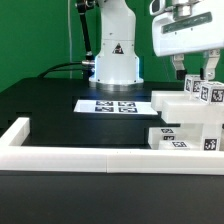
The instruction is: Assemble chair
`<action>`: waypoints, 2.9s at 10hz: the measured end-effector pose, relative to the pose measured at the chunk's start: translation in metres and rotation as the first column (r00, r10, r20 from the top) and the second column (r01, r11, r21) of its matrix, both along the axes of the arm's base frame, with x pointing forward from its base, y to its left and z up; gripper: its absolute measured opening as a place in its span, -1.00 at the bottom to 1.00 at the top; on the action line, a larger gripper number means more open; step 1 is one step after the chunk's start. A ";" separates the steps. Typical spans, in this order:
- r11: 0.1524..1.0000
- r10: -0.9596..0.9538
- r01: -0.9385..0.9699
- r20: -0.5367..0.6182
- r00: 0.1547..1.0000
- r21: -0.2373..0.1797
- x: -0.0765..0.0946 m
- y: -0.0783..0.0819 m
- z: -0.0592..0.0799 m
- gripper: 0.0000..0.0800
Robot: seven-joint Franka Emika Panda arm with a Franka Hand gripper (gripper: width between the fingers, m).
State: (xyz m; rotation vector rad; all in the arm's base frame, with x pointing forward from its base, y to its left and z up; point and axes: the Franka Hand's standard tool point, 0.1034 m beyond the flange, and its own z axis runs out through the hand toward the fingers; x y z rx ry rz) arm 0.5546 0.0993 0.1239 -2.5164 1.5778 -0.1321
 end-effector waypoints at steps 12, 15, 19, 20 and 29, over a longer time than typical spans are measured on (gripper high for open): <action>0.431 0.890 -0.872 -0.052 0.454 -0.232 0.003 0.000 -0.002 0.62; 0.358 0.921 -0.902 -0.067 0.383 -0.241 0.003 -0.001 -0.002 0.40; 0.387 0.909 -0.891 -0.062 0.411 -0.238 0.004 -0.001 -0.002 -0.29; 0.496 0.855 -0.839 -0.044 0.518 -0.225 0.004 -0.001 -0.001 -0.29; 0.945 0.312 -0.308 0.019 0.950 -0.113 0.005 0.000 -0.002 -0.28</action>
Offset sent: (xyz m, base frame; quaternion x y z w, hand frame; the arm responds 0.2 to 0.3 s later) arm 0.0000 0.0000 0.0000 0.0000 0.0000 -0.1938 0.9810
